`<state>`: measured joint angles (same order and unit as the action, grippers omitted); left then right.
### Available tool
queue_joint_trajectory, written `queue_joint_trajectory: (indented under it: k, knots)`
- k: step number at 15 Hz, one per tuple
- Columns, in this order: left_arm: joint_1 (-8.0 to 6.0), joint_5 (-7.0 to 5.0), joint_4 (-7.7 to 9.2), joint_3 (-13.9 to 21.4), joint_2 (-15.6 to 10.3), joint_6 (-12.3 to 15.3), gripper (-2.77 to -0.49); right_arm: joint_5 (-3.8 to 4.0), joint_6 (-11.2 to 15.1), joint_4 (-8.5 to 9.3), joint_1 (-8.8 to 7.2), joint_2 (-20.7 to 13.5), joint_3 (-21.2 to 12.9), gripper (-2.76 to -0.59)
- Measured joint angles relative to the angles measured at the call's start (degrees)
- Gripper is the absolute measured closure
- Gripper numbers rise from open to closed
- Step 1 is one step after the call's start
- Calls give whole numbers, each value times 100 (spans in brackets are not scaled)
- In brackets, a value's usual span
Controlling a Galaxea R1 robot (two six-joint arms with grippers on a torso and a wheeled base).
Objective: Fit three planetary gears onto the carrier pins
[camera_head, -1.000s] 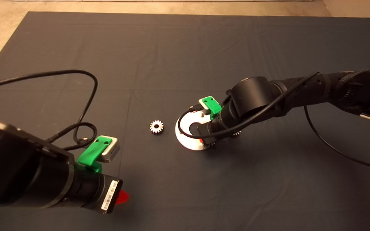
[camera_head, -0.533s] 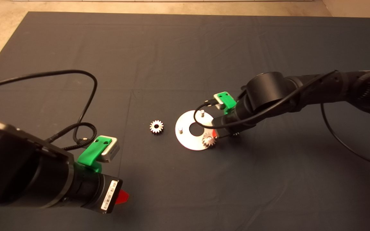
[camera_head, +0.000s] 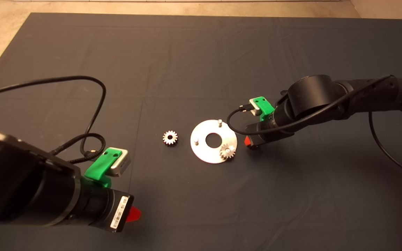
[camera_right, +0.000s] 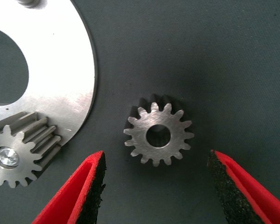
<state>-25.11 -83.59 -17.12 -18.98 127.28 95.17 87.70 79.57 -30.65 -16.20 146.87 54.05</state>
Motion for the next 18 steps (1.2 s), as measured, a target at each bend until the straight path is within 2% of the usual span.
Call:
queue_joint_trajectory:
  k: [3, 13, 18]
  knots:
    - [-2, 5, 0, 0, 0, 0, -164, 1, 0, 0, 0, -51, 0, -176]
    - [-2, 5, 0, 0, 0, 0, -164, 1, -6, 0, 2, -120, 7, -176]
    - [-1, 5, 0, 0, 0, 0, -164, 1, -6, 0, 9, -112, 126, -176]
